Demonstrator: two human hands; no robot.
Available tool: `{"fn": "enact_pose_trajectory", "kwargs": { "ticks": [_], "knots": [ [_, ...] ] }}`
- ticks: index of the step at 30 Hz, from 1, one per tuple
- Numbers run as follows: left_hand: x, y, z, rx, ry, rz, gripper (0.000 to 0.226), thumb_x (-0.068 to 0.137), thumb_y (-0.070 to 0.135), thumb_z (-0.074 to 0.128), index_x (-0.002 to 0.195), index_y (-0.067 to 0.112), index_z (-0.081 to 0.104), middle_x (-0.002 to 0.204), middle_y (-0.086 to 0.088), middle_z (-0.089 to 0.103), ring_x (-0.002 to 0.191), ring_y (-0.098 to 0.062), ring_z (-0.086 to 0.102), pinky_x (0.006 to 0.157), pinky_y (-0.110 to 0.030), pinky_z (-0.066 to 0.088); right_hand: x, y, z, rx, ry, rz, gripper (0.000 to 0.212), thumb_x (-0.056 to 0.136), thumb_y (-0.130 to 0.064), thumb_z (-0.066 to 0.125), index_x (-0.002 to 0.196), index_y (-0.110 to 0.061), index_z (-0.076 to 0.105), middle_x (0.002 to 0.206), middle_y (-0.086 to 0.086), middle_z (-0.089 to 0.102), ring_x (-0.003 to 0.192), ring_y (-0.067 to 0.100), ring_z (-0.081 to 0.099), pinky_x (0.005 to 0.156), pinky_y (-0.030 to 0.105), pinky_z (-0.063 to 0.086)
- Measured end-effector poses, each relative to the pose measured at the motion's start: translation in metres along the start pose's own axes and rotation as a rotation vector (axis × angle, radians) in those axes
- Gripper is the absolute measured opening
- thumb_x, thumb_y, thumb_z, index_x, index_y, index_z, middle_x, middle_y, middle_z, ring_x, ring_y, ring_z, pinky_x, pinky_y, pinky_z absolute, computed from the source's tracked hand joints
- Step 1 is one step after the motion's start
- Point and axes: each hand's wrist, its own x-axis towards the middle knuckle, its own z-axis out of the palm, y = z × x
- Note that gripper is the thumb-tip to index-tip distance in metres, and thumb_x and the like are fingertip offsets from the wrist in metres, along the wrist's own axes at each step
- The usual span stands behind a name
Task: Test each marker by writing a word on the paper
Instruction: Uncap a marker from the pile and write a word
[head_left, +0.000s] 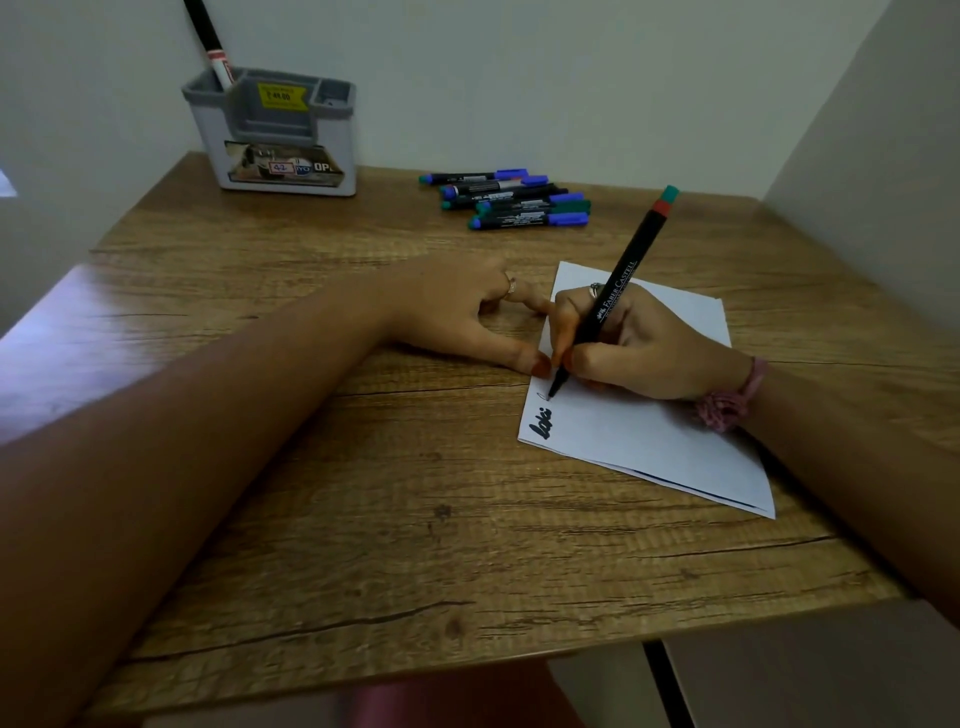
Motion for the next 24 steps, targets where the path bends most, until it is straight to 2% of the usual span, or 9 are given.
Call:
{"fn": "enact_pose_trajectory", "kwargs": {
  "ticks": [2, 4, 6, 9, 12, 16, 20, 23, 24],
  "knots": [
    [0.0006, 0.0001, 0.0004, -0.005, -0.009, -0.007, 0.077, 0.064, 0.076, 0.049, 0.133, 0.043, 0.038, 0.093, 0.001, 0.049, 0.082, -0.012, 0.047, 0.076, -0.031, 0.041, 0.0001, 0.0004, -0.0011, 0.003, 0.007, -0.008, 0.012, 0.072, -0.019, 0.058, 0.068, -0.029, 0.062, 0.067, 0.012, 0.059, 0.06, 0.031, 0.053, 0.056, 0.035, 0.044],
    [0.0007, -0.0008, 0.0016, -0.003, -0.008, -0.002, 0.076, 0.064, 0.078, 0.051, 0.132, 0.046, 0.037, 0.095, 0.0, 0.049, 0.089, -0.02, 0.05, 0.078, -0.034, 0.042, 0.0013, 0.0022, -0.0014, -0.001, 0.012, -0.021, 0.011, 0.073, -0.017, 0.058, 0.069, -0.027, 0.062, 0.071, 0.028, 0.059, 0.066, 0.047, 0.054, 0.057, 0.048, 0.044],
    [0.0017, -0.0027, 0.0026, -0.011, -0.001, -0.003, 0.074, 0.063, 0.075, 0.047, 0.131, 0.048, 0.037, 0.097, 0.001, 0.049, 0.091, -0.018, 0.049, 0.077, -0.033, 0.042, 0.0018, 0.0027, -0.0014, -0.009, 0.013, -0.028, 0.011, 0.073, -0.017, 0.058, 0.07, -0.027, 0.062, 0.073, 0.034, 0.057, 0.067, 0.051, 0.052, 0.056, 0.051, 0.042],
    [0.0038, -0.005, 0.004, -0.025, 0.025, 0.022, 0.069, 0.063, 0.074, 0.045, 0.128, 0.053, 0.038, 0.09, 0.005, 0.047, 0.079, -0.01, 0.045, 0.065, -0.026, 0.035, 0.0009, 0.0019, -0.001, -0.035, 0.03, -0.012, 0.007, 0.072, -0.019, 0.058, 0.069, -0.024, 0.062, 0.068, 0.028, 0.055, 0.059, 0.031, 0.051, 0.054, 0.035, 0.042],
    [0.0042, -0.0057, 0.0037, -0.017, 0.023, 0.023, 0.066, 0.062, 0.075, 0.045, 0.125, 0.055, 0.037, 0.086, 0.005, 0.046, 0.077, -0.01, 0.044, 0.065, -0.028, 0.036, 0.0005, 0.0024, -0.0022, -0.033, 0.028, -0.002, 0.003, 0.073, -0.018, 0.058, 0.071, -0.016, 0.06, 0.07, 0.028, 0.055, 0.059, 0.011, 0.053, 0.056, 0.019, 0.043],
    [0.0043, -0.0055, 0.0041, 0.001, 0.036, 0.03, 0.074, 0.054, 0.084, 0.041, 0.122, 0.057, 0.035, 0.079, 0.008, 0.042, 0.07, -0.008, 0.041, 0.059, -0.026, 0.031, 0.0006, 0.0033, -0.0017, -0.033, 0.029, -0.014, 0.003, 0.073, -0.016, 0.056, 0.073, -0.016, 0.059, 0.068, 0.012, 0.059, 0.062, 0.007, 0.056, 0.059, 0.015, 0.043],
    [0.0059, -0.0083, 0.0055, 0.023, 0.048, 0.006, 0.093, 0.049, 0.088, 0.035, 0.126, 0.038, 0.049, 0.08, 0.006, 0.044, 0.071, -0.012, 0.043, 0.06, -0.026, 0.034, 0.0018, 0.0037, -0.0011, -0.044, 0.063, 0.006, 0.007, 0.073, -0.019, 0.056, 0.074, -0.013, 0.059, 0.074, 0.022, 0.061, 0.066, 0.025, 0.059, 0.063, 0.025, 0.047],
    [0.0064, -0.0077, 0.0049, 0.021, 0.035, 0.016, 0.077, 0.058, 0.083, 0.042, 0.126, 0.047, 0.043, 0.08, 0.005, 0.042, 0.07, -0.011, 0.042, 0.06, -0.026, 0.033, 0.0006, 0.0032, -0.0025, -0.036, 0.039, 0.007, 0.005, 0.072, -0.019, 0.056, 0.071, -0.015, 0.058, 0.067, 0.001, 0.059, 0.062, 0.004, 0.053, 0.059, 0.014, 0.041],
    [0.0067, -0.0079, 0.0047, 0.024, 0.033, 0.023, 0.072, 0.062, 0.079, 0.041, 0.129, 0.05, 0.04, 0.08, 0.005, 0.042, 0.071, -0.009, 0.041, 0.06, -0.026, 0.032, 0.0005, 0.0033, -0.0027, -0.043, 0.044, 0.016, 0.007, 0.071, -0.021, 0.057, 0.071, -0.014, 0.058, 0.066, 0.004, 0.058, 0.061, 0.003, 0.051, 0.058, 0.014, 0.04]
  ]
}}
